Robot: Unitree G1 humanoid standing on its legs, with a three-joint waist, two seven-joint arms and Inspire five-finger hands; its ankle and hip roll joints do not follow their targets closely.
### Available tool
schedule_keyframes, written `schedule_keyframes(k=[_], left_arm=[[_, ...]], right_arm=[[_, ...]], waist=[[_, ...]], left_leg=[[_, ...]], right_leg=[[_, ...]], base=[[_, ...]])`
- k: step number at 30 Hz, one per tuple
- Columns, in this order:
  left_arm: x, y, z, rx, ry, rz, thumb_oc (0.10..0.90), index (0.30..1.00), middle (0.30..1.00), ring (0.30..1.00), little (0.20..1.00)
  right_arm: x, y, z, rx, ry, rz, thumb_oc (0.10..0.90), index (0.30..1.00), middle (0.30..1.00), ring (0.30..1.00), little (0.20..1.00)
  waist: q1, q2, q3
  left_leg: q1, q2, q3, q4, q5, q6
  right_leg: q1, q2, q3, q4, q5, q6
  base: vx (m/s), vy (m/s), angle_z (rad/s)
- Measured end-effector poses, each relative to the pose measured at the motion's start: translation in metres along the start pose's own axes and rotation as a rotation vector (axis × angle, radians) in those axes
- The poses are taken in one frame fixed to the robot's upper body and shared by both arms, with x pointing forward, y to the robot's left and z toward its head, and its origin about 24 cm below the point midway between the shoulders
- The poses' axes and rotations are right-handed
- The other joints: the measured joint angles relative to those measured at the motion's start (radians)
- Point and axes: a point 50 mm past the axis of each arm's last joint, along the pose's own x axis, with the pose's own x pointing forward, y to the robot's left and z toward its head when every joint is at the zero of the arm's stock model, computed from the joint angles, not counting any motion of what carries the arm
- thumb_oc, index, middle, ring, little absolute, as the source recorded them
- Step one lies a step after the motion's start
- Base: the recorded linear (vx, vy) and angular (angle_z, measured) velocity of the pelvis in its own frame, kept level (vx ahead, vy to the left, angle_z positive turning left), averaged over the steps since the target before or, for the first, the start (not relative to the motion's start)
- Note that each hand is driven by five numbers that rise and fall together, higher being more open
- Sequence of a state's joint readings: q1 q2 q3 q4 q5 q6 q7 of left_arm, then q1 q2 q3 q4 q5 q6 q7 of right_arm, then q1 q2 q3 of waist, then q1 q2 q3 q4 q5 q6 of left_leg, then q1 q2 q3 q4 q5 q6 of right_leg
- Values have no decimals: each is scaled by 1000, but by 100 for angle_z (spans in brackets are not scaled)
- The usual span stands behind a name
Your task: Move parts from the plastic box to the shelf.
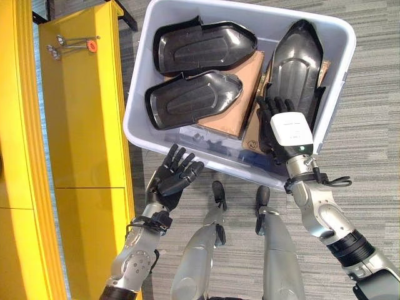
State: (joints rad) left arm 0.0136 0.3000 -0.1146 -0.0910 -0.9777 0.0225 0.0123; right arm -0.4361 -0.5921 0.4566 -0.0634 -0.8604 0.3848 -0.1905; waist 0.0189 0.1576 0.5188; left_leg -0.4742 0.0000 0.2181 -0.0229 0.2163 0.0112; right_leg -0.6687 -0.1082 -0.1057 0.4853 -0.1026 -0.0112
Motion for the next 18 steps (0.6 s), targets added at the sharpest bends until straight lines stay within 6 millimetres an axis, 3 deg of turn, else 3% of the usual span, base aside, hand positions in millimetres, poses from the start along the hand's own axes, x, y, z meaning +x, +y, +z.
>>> schedule_keyframes(k=[18], left_arm=[[-2,1,1,-3,-18,4,900,1000,1000,1000,1000]], right_arm=[[-1,0,4,68,24,-64,900,1000,1000,1000,1000]], waist=[[-9,0,0]], left_leg=[[-13,-4,14,-1,1,1]], right_leg=[[-24,-2,15,6,3,5]], base=[[-2,1,-1]])
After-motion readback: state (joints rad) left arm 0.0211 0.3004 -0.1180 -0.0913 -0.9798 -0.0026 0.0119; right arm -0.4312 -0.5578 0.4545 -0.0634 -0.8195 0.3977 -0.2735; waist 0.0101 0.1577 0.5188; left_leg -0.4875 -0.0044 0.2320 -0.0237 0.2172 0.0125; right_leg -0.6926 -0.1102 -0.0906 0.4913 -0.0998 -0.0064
